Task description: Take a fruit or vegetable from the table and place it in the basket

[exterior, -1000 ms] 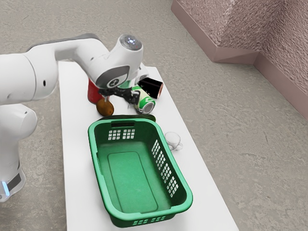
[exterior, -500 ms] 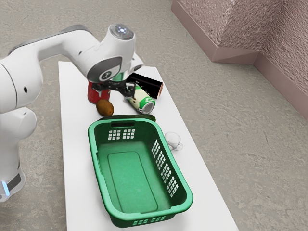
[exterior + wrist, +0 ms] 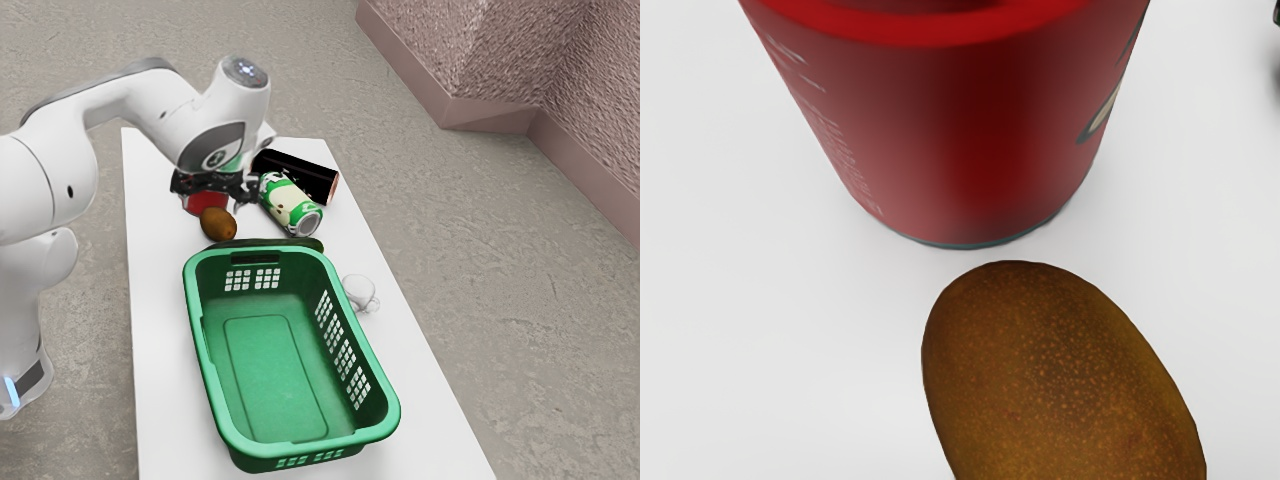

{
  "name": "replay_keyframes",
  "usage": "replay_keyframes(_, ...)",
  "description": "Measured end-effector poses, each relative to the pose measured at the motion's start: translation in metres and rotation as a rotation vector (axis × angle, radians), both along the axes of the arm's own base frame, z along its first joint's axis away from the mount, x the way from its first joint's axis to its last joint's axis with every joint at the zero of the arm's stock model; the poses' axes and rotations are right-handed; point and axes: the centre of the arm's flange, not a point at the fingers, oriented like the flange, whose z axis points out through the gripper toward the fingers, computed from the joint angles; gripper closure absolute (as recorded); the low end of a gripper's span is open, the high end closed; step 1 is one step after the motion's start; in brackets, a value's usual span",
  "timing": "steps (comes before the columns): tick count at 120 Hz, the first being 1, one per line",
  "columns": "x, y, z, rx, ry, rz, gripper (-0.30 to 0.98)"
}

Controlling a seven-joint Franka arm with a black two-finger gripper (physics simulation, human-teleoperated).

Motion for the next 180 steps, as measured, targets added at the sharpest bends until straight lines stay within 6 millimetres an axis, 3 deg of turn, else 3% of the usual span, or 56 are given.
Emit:
replay_keyframes(33,0.012,0.010,-0.012,-0.047,-0.023,-0.017,0.02)
replay_keyframes(136,0.013,0.037,-0.047,-0.106,-0.026,0.026,0.02)
replay_keyframes(158,0.015,0.038,-0.046,-0.100,-0.041,0.025,0.17)
replay_keyframes(180,0.019,0.040,-0.049,-0.103,-0.056,0.024,0.22)
